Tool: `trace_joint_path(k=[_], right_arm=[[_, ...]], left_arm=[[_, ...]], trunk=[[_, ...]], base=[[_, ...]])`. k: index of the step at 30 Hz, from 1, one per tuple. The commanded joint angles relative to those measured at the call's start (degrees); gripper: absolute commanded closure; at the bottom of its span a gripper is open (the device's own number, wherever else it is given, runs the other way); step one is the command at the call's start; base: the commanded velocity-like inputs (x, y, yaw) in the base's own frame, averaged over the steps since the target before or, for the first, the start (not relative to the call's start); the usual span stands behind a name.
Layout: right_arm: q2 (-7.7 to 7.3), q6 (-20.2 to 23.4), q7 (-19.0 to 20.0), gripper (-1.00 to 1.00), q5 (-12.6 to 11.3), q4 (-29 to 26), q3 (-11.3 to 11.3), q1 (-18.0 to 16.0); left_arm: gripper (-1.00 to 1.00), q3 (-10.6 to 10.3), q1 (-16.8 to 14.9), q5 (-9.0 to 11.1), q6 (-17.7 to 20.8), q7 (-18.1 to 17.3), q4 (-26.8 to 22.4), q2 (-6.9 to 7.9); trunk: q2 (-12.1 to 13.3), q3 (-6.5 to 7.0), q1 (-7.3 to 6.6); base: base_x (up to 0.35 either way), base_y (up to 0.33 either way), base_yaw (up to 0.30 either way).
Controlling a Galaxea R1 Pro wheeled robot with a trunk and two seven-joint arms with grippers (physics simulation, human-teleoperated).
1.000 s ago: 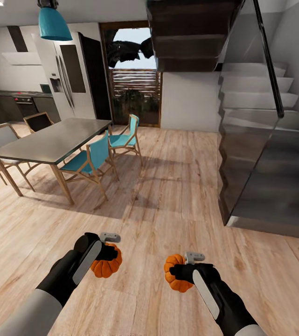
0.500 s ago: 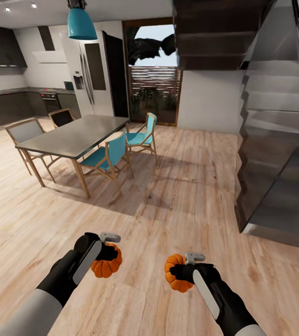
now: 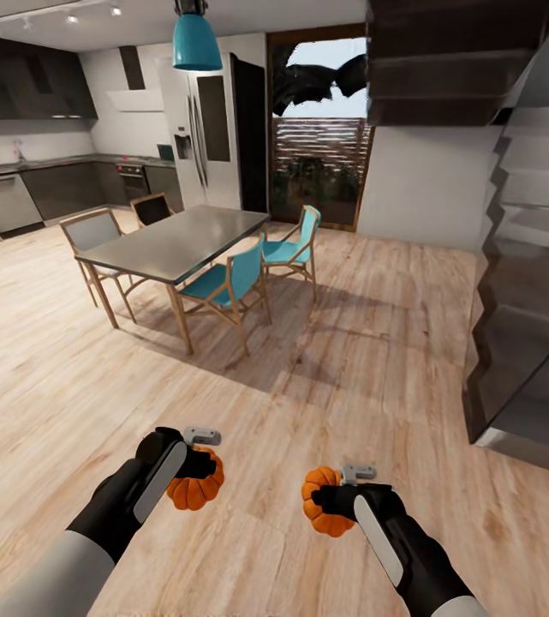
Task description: Place each of the two pumpkins and all three candles from the living room inside a cabinet in the living room (use any cabinet), then make sure every cabinet is closed, and position the cauldron so it is next to a table in the living room.
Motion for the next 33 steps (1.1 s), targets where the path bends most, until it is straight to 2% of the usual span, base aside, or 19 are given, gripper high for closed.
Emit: trace_joint_path(k=[1, 33], right_arm=[[-0.03, 0.15, -0.48, 1.00, -0.68, -0.08, 0.09, -0.03], [0.00, 0.10, -0.43, 1.00, -0.68, -0.08, 0.05, -0.03]], left_arm=[[1.00, -0.20, -0.07, 0.47, 0.13, 0.62, -0.05, 0.06], [1.00, -0.20, -0.07, 0.47, 0.13, 0.65, -0.03, 0.04]], trunk=[[0.36, 0.07, -0.22], [13.19, 4.30, -7.24]], base=[[0.000, 0.000, 0.240], [0.000, 0.000, 0.228]])
